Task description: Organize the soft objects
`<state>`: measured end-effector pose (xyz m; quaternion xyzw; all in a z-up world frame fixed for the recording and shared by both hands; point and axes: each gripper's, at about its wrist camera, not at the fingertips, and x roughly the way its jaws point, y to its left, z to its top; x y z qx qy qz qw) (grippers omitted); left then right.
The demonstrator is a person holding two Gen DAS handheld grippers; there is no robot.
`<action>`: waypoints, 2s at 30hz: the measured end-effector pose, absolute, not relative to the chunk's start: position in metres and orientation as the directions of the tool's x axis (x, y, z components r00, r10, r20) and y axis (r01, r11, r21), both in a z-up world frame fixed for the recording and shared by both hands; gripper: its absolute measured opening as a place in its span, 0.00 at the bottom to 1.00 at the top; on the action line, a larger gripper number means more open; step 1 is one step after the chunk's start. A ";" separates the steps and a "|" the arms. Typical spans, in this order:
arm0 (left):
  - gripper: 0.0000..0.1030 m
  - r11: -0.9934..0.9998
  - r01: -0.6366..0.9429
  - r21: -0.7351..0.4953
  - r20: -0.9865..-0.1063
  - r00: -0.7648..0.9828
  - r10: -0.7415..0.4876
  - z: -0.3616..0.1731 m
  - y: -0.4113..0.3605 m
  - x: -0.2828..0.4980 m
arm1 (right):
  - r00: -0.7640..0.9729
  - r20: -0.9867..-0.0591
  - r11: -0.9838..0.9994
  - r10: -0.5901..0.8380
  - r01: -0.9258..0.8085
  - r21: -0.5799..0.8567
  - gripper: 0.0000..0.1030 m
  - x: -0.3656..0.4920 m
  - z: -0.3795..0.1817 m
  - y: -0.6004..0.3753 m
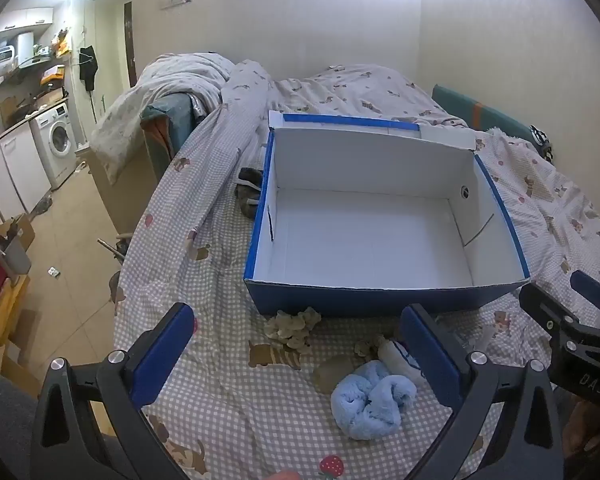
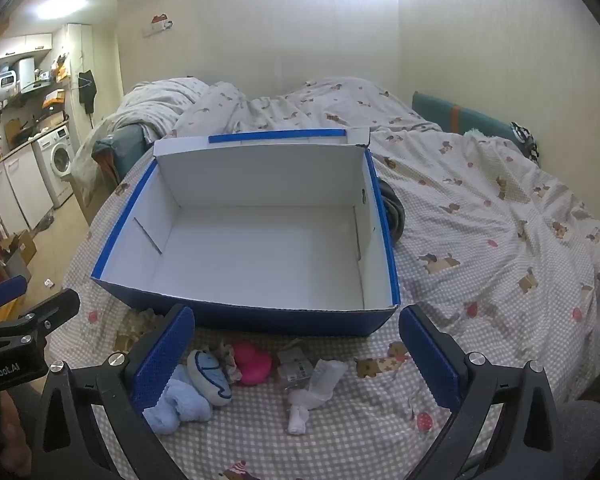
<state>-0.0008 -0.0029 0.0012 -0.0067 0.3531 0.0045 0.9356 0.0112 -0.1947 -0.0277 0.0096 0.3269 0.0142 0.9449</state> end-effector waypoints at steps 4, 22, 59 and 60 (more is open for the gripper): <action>1.00 1.000 -0.010 -0.004 -0.657 0.754 0.005 0.001 -0.005 -0.002 | 0.786 -0.618 0.999 0.032 -0.020 0.026 1.00 0.011 -0.028 -0.193; 1.00 1.000 -0.013 -0.010 -0.659 0.752 0.003 0.001 -0.004 -0.002 | 0.784 -0.620 0.999 0.033 -0.019 0.029 1.00 0.011 -0.028 -0.194; 1.00 1.000 -0.022 -0.014 -0.662 0.750 0.008 -0.001 0.001 -0.002 | 0.779 -0.626 1.000 0.030 -0.023 0.019 1.00 0.014 -0.031 -0.191; 1.00 1.000 -0.021 -0.014 -0.662 0.750 0.007 -0.001 0.001 -0.002 | 0.779 -0.627 1.000 0.030 -0.023 0.019 1.00 0.014 -0.031 -0.191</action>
